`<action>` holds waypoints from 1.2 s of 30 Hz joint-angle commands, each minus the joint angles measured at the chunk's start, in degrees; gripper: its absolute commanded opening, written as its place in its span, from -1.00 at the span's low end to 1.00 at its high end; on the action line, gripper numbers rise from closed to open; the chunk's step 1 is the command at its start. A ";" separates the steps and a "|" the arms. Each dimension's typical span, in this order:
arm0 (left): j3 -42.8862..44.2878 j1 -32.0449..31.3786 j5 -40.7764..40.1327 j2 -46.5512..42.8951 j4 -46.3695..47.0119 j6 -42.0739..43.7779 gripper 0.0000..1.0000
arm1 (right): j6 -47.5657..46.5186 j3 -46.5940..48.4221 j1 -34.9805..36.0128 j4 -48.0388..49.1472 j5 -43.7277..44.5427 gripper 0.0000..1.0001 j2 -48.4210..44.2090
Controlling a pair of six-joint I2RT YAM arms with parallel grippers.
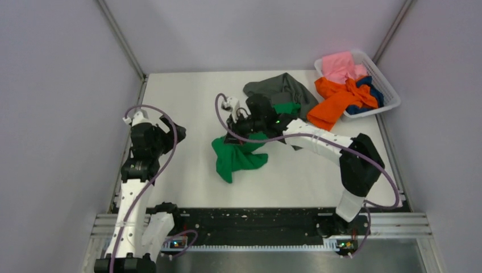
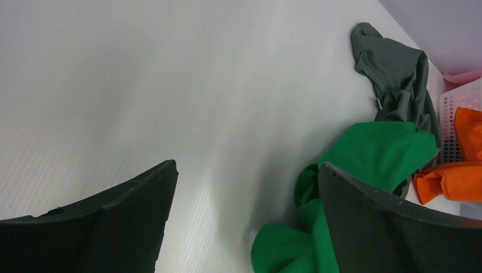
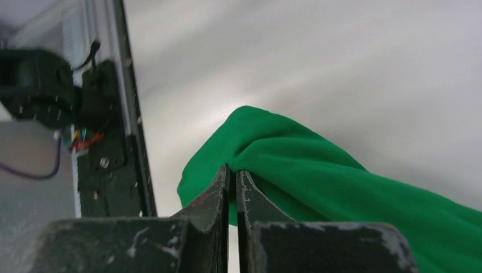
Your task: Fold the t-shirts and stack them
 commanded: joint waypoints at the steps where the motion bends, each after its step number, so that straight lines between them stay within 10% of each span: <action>1: -0.70 0.10 1.93 1.53 4.54 -1.02 0.97 | -10.01 6.67 9.38 -5.07 -14.43 -1.00 4.79; 12: -1.14 0.09 2.27 2.98 4.50 -1.56 0.97 | 1.90 17.91 12.17 8.44 -17.10 -1.00 0.12; 21: -1.04 0.12 -0.48 1.27 2.42 -0.63 0.98 | 3.63 5.46 8.25 4.88 10.48 -1.00 -3.19; 23: -0.75 0.15 -0.50 1.61 1.88 -0.49 0.97 | 4.64 3.36 5.72 1.04 14.26 -0.77 -2.77; 27: 0.05 0.13 -0.53 2.77 0.48 -0.49 0.97 | 7.25 4.48 -1.02 -6.46 24.47 0.88 -1.86; 36: -1.13 0.08 2.41 7.54 -3.74 -1.54 0.97 | 5.47 6.17 -16.96 -8.54 45.23 0.97 7.65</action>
